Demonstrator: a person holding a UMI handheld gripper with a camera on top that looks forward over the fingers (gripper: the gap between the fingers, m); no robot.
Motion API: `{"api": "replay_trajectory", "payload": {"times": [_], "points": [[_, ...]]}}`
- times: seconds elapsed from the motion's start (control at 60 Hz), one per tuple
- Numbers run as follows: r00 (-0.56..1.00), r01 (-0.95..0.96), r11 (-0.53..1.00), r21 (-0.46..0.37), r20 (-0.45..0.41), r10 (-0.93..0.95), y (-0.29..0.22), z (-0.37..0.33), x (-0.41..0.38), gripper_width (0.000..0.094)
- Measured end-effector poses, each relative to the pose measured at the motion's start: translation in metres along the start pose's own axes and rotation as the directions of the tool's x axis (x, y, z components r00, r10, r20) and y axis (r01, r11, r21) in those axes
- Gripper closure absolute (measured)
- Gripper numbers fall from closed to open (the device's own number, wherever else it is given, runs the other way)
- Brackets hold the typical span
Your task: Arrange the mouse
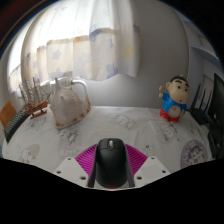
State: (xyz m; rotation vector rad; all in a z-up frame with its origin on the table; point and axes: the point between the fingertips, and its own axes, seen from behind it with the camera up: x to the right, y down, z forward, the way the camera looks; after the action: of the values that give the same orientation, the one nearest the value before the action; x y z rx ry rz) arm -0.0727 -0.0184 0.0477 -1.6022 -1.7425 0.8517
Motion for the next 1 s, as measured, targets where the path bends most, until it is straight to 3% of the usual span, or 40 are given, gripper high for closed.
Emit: {"api": "replay_trajectory", "payload": {"times": [0.117,0.25,0.333,0.467,0.65,0.767,0.85,0.883,1.0], "points": [[0.998,-0.026,0.995,0.093,-0.05,0.031,-0.047,-0.046,0.059,0.0487],[0.985,-0.023,0.993,0.114,-0.166,0.042,-0.061,-0.082,0.171,0.0488],[0.97,-0.025,0.996,0.081,-0.238,0.043,-0.04,-0.088,0.244,0.0487],[0.96,-0.073,0.997,0.008,-0.272,0.073,0.018,-0.072,0.321,0.0486],[0.97,-0.09,0.992,-0.087,-0.232,0.067,0.089,-0.036,0.362,0.0473],[0.977,-0.091,0.991,-0.094,-0.199,0.071,0.099,-0.031,0.366,0.0384],[0.977,-0.085,0.993,-0.088,-0.205,0.066,0.087,-0.045,0.369,0.0065],[0.975,-0.096,0.992,-0.085,-0.209,0.076,0.08,-0.056,0.368,0.0106],[0.973,-0.175,0.977,-0.121,-0.171,0.153,0.059,-0.113,0.347,0.0088]]}}
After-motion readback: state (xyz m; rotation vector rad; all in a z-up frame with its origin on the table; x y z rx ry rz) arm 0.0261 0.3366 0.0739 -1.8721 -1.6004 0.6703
